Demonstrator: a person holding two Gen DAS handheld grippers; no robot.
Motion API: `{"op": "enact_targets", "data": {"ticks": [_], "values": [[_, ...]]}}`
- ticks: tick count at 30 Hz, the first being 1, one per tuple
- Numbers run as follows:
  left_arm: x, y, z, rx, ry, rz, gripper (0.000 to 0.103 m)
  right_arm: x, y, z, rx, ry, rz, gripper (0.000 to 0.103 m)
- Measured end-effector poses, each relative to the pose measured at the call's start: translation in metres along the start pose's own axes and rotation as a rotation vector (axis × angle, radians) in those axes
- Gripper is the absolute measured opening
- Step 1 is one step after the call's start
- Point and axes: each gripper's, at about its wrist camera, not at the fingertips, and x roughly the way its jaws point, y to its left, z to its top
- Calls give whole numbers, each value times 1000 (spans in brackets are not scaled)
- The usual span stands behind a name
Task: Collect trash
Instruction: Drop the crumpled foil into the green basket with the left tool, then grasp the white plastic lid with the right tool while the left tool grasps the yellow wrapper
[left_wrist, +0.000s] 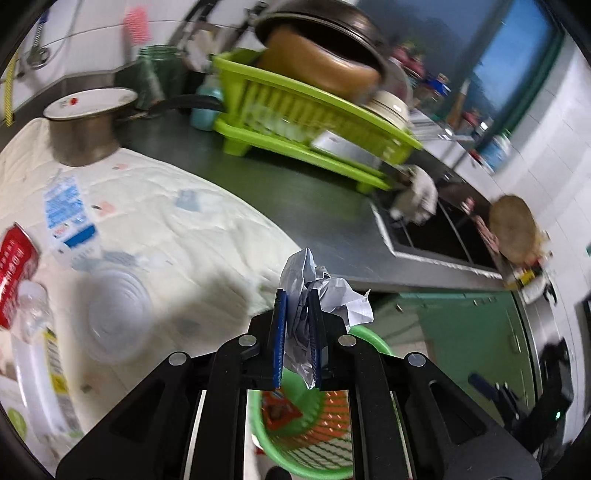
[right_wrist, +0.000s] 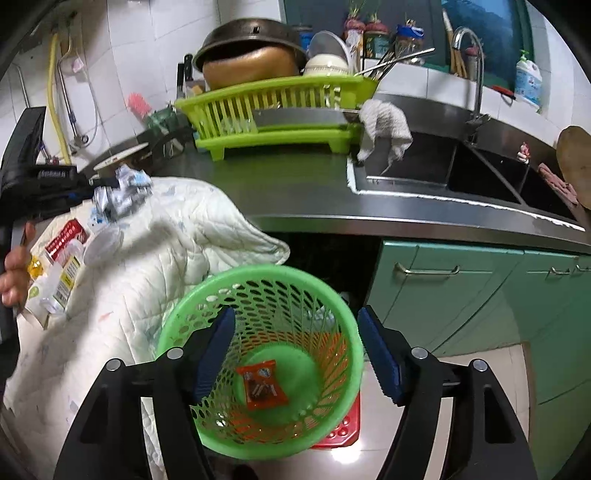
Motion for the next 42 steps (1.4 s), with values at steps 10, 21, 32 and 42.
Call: {"op": "enact_targets", "data": {"ticks": [10, 21, 32, 42], "values": [[8, -46, -41, 57, 75, -33, 15, -25, -7, -3, 17, -49, 2, 73], [-7, -60, -62, 61, 66, -20, 48, -39, -6, -6, 27, -73, 19, 74], [-82, -10, -65, -24, -73, 98, 50, -28, 43, 4, -48, -58, 121, 74], [-145, 68, -82, -165, -156, 238, 53, -7, 122, 23, -177, -33, 253, 69]]}}
